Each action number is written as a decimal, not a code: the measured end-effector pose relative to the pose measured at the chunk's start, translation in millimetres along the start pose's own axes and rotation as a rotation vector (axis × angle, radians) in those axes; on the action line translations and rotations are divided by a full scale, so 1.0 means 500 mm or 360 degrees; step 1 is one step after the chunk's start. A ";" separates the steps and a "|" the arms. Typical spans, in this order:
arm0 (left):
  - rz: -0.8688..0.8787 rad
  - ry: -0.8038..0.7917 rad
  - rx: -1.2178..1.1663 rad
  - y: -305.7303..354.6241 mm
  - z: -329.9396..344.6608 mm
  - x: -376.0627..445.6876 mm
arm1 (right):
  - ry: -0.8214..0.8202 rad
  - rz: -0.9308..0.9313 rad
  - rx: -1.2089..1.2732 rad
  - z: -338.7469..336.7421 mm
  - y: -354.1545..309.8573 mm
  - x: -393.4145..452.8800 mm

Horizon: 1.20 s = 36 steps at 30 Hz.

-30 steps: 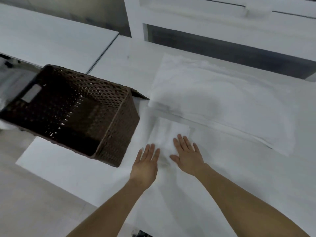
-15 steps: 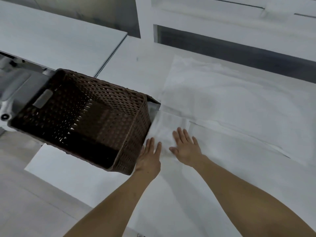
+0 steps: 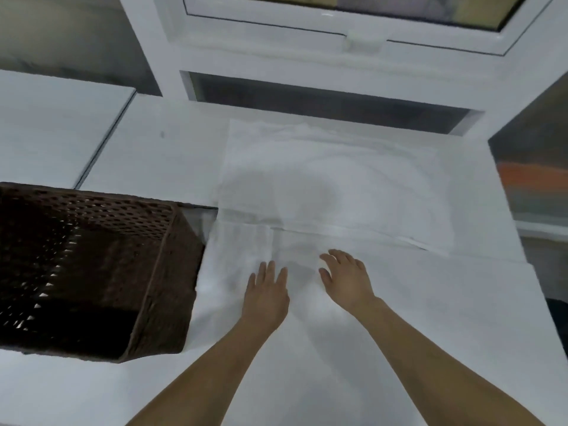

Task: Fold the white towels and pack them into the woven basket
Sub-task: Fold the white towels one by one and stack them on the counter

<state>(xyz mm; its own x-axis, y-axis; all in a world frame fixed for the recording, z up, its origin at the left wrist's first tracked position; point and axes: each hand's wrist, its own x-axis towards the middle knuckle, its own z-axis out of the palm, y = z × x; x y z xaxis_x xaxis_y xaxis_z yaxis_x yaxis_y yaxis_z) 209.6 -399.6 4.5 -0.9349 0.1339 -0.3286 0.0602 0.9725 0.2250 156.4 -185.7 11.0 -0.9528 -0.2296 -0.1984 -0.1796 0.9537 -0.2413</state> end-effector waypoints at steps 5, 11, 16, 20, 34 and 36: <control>0.0228 0.0038 0.0029 0.145 0.008 0.089 | 0.0005 0.0228 0.0004 -0.050 0.167 -0.041; 0.0384 0.0122 0.0020 0.341 0.018 0.205 | 0.0039 0.0402 0.0070 -0.088 0.367 -0.061; 0.0494 0.0224 -0.0002 0.505 0.031 0.320 | 0.0098 0.0526 0.0099 -0.117 0.542 -0.062; 0.0546 0.0304 -0.0026 0.625 0.037 0.410 | 0.0102 0.0560 0.0092 -0.123 0.661 -0.051; 0.0329 0.0522 -0.0038 0.712 0.085 0.543 | 0.0064 0.0372 0.0179 -0.077 0.783 0.012; 0.0335 0.0589 -0.0106 0.710 0.079 0.544 | 0.0050 0.0386 0.0215 -0.080 0.782 0.015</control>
<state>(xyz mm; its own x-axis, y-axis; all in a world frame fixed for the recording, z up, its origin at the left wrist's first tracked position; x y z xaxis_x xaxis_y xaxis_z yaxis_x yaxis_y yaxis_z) -9.5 -10.6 -41.2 -0.9678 0.2389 0.0796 0.2518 0.9152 0.3147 69.2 193.3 -46.8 -0.9715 0.0101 -0.2369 0.0867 0.9450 -0.3155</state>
